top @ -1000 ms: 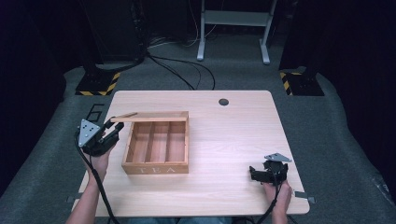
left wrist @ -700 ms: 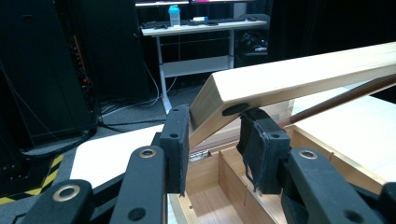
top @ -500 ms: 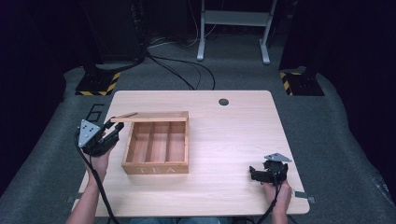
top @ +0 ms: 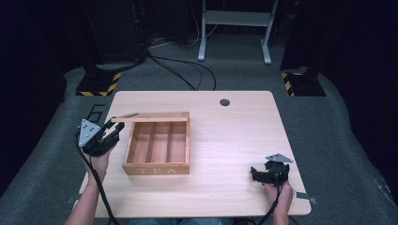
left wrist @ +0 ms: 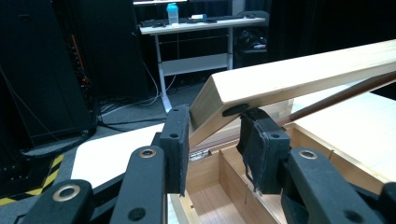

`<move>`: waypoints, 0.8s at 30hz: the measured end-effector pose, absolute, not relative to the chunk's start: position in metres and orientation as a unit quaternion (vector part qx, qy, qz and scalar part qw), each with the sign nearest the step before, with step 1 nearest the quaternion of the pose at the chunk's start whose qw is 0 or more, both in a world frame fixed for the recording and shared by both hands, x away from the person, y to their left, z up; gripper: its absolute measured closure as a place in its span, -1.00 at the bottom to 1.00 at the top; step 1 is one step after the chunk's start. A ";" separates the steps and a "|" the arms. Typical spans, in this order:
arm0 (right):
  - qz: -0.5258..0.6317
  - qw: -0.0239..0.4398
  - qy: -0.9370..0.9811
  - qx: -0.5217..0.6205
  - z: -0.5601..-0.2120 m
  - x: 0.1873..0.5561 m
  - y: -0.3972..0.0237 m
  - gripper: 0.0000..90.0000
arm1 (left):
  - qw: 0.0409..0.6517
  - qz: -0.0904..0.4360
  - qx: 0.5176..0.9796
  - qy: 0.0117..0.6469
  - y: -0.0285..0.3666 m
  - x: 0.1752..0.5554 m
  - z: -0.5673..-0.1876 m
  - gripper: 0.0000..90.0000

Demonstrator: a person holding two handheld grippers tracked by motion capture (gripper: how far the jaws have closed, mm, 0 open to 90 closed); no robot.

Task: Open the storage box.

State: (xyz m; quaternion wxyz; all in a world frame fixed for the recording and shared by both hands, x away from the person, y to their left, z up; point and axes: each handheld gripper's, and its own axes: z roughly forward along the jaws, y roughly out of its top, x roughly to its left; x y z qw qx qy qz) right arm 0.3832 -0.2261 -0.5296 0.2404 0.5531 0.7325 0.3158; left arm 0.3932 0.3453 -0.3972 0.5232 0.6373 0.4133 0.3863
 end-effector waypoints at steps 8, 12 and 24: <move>0.316 0.240 0.732 0.553 -0.530 0.383 -0.226 -0.90 | 0.523 0.386 0.637 0.414 0.345 0.393 -0.397 0.40; 0.316 0.240 0.732 0.553 -0.530 0.383 -0.226 -0.90 | 0.523 0.387 0.636 0.414 0.345 0.393 -0.397 0.40; 0.316 0.241 0.731 0.554 -0.530 0.383 -0.226 -0.89 | 0.522 0.386 0.638 0.414 0.345 0.393 -0.397 0.40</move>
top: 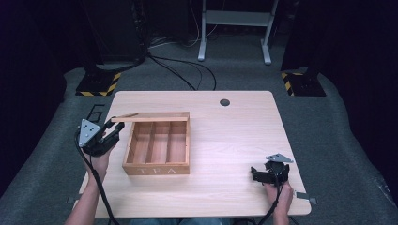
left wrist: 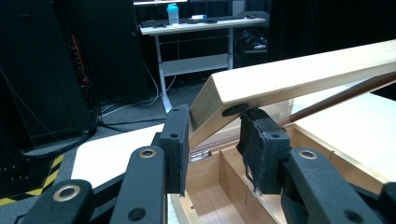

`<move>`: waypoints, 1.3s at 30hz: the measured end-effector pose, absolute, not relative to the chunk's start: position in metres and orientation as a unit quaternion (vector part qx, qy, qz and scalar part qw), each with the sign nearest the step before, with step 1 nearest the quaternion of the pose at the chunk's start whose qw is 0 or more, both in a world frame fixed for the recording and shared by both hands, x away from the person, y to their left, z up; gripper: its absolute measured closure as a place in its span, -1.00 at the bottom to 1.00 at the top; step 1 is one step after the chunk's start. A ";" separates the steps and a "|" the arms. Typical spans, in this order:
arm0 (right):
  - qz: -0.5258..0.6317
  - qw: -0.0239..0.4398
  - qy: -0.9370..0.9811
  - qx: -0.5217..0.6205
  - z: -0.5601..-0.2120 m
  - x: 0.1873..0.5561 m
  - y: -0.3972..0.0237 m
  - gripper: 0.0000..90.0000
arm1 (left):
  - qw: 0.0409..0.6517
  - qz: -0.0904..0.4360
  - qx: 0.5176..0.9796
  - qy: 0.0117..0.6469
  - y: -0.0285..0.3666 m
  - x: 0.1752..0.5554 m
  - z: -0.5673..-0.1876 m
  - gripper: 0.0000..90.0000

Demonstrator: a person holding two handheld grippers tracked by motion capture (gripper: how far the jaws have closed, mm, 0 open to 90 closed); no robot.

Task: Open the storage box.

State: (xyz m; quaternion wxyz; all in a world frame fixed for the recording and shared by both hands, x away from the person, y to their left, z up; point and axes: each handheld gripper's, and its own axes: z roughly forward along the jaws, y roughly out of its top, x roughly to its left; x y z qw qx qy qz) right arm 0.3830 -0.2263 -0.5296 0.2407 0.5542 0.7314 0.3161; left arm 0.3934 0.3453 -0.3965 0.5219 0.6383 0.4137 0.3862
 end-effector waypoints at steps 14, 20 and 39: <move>0.316 0.241 0.731 0.554 -0.530 0.383 -0.226 -0.89 | 0.520 0.387 0.641 0.411 0.346 0.393 -0.397 0.40; 0.316 0.241 0.731 0.554 -0.530 0.383 -0.226 -0.89 | 0.519 0.385 0.644 0.409 0.346 0.392 -0.397 0.40; 0.317 0.241 0.731 0.554 -0.530 0.383 -0.226 -0.89 | 0.523 0.350 0.663 0.406 0.356 0.385 -0.410 0.19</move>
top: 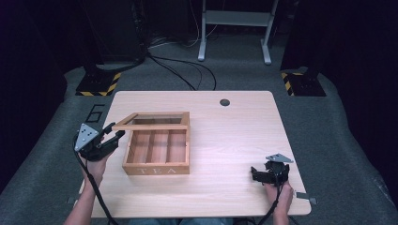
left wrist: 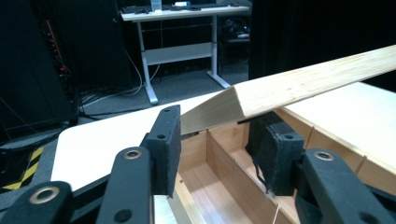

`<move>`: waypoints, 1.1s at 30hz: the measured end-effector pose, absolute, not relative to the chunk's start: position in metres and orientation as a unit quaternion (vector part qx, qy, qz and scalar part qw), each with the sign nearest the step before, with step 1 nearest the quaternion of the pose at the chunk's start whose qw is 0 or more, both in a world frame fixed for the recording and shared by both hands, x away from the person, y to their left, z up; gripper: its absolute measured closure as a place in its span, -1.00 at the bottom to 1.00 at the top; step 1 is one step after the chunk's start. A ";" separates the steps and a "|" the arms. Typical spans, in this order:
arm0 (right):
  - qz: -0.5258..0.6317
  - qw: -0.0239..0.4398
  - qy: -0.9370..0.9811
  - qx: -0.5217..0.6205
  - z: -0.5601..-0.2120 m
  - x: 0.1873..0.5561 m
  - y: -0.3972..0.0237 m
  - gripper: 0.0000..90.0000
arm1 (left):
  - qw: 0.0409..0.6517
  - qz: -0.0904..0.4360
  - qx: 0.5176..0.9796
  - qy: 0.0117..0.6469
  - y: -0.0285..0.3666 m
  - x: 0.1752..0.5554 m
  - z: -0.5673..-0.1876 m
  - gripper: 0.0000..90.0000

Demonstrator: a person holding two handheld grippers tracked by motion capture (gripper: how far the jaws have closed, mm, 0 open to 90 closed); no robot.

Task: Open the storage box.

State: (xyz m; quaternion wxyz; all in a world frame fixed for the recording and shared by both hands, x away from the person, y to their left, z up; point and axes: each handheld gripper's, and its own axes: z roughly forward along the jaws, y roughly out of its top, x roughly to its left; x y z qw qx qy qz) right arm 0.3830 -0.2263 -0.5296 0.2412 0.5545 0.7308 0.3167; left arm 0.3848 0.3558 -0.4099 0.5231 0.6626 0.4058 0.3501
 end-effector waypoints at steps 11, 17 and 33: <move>0.317 0.241 0.731 0.554 -0.530 0.383 -0.226 -0.88 | 0.519 0.321 0.681 0.405 0.359 0.375 -0.431 -0.12; 0.317 0.242 0.731 0.555 -0.530 0.383 -0.226 -0.88 | 0.512 0.307 0.691 0.407 0.359 0.373 -0.442 -0.28; 0.317 0.241 0.731 0.555 -0.529 0.383 -0.226 -0.87 | 0.499 0.271 0.704 0.427 0.357 0.368 -0.471 -0.50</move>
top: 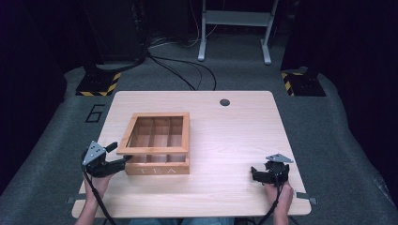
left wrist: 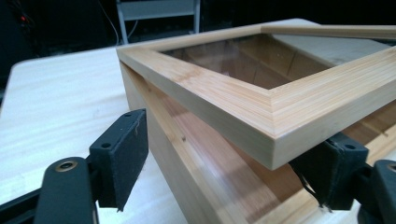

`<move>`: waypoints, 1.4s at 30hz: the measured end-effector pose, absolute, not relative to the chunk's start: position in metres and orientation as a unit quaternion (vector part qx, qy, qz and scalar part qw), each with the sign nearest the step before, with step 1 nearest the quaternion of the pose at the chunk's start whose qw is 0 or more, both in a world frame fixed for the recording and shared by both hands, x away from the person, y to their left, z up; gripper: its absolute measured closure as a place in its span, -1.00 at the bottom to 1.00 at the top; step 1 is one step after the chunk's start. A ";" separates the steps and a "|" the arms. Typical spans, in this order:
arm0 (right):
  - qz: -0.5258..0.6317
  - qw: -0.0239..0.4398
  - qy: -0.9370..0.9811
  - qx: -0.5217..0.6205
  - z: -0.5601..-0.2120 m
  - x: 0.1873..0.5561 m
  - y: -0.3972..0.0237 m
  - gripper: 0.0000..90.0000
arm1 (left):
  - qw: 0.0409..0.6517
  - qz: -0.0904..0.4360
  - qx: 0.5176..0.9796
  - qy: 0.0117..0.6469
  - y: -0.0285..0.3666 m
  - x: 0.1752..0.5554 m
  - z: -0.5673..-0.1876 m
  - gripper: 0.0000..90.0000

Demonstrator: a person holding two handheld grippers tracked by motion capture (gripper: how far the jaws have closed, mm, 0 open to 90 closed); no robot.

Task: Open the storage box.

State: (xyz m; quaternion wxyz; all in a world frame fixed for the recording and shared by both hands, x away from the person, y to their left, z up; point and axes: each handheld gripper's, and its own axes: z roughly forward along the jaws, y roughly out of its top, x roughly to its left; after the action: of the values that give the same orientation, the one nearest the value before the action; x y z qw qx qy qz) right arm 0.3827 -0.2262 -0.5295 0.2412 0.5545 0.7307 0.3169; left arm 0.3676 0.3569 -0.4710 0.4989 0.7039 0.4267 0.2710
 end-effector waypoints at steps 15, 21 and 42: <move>0.317 0.241 0.730 0.555 -0.529 0.382 -0.226 -0.86 | 0.483 0.229 0.732 0.423 0.358 0.365 -0.487 -0.65; 0.317 0.241 0.730 0.555 -0.529 0.382 -0.226 -0.86 | 0.488 0.224 0.732 0.419 0.359 0.360 -0.490 -0.70; 0.317 0.242 0.730 0.554 -0.529 0.382 -0.226 -0.86 | 0.380 0.192 0.766 0.482 0.377 0.337 -0.525 -1.00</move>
State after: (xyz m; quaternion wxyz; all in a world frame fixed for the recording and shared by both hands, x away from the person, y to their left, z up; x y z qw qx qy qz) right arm 0.3823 -0.2261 -0.5294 0.2423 0.5541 0.7304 0.3174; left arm 0.3371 0.3765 -0.5249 0.3799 0.7659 0.4819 0.1922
